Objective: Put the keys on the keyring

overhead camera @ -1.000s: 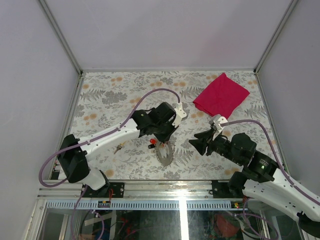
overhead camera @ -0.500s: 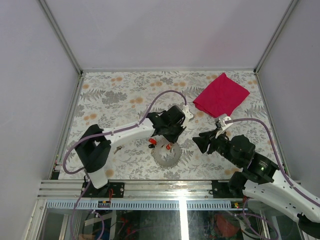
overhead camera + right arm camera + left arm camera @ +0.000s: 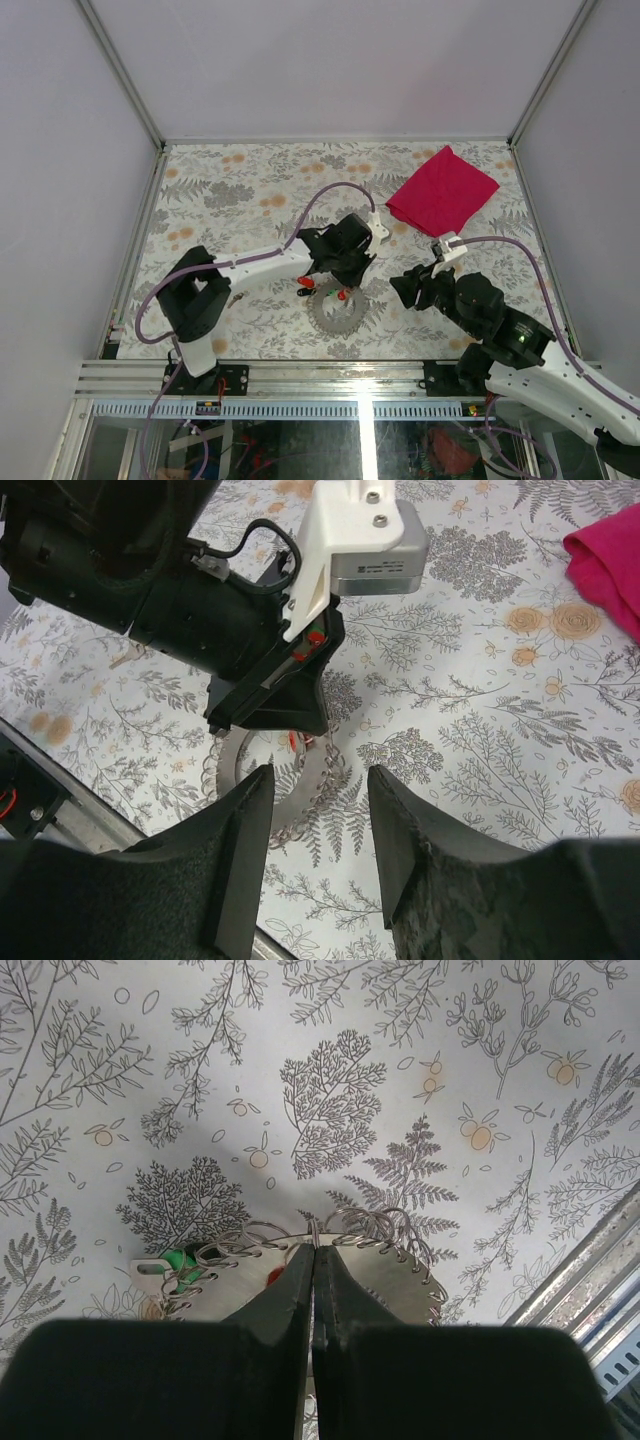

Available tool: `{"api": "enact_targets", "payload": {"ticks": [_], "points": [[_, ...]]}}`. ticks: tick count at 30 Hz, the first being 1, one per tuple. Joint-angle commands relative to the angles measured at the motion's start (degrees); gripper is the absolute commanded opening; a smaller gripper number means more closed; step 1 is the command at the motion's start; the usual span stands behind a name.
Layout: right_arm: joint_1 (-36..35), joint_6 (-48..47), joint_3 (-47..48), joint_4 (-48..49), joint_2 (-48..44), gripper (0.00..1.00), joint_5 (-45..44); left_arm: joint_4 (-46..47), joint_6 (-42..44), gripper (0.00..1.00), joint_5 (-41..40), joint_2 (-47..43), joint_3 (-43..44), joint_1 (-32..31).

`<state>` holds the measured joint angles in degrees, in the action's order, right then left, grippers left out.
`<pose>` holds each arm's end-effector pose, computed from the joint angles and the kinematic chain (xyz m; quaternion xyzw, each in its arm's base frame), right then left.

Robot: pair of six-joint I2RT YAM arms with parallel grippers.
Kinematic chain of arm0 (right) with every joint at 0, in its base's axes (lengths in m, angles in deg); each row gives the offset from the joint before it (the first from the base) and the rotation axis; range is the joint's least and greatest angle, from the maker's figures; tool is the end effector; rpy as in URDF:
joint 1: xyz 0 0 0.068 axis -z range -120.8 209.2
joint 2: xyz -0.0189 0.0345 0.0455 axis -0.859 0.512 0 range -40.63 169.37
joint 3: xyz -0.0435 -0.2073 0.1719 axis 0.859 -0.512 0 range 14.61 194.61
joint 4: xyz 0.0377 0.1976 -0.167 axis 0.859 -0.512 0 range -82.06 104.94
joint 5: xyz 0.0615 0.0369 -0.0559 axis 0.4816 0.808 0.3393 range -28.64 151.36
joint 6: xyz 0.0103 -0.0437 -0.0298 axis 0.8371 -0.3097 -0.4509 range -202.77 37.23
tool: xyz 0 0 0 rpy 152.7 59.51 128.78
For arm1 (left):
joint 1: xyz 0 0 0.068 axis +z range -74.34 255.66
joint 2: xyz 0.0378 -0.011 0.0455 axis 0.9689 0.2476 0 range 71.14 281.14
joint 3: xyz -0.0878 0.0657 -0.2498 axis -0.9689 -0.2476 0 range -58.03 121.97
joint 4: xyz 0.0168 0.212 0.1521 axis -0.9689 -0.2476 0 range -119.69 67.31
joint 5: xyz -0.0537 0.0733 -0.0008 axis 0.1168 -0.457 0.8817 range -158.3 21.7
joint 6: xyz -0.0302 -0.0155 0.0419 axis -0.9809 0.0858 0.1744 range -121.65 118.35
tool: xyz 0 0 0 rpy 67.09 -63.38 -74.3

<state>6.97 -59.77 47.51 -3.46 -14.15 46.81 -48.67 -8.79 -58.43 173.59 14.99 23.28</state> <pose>0.0845 0.0945 0.2958 -0.1174 0.7659 0.3033 0.5547 0.2281 -0.3061 0.2133 0.3895 0.8682 -0.2183 0.2163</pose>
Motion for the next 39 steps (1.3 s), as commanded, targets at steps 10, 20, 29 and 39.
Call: {"api": "enact_targets", "payload": {"ticks": [10,20,29,39], "points": [[-0.14,-8.3,-2.98,10.12,-1.44,0.47,18.28,9.16,1.63,0.0,4.79,-22.24,-12.46,0.18],[-0.15,-14.42,-4.11,18.38,0.84,0.45,23.1,12.75,0.84,0.0,1.88,-36.61,-20.96,0.17],[-0.1,-2.85,0.16,16.43,13.35,0.83,20.75,14.2,-7.0,0.0,-6.61,-33.08,-18.24,0.17],[-0.11,2.75,-4.42,27.45,19.88,0.9,15.8,15.74,-11.76,0.0,-9.19,-30.24,-14.91,0.13]]}}
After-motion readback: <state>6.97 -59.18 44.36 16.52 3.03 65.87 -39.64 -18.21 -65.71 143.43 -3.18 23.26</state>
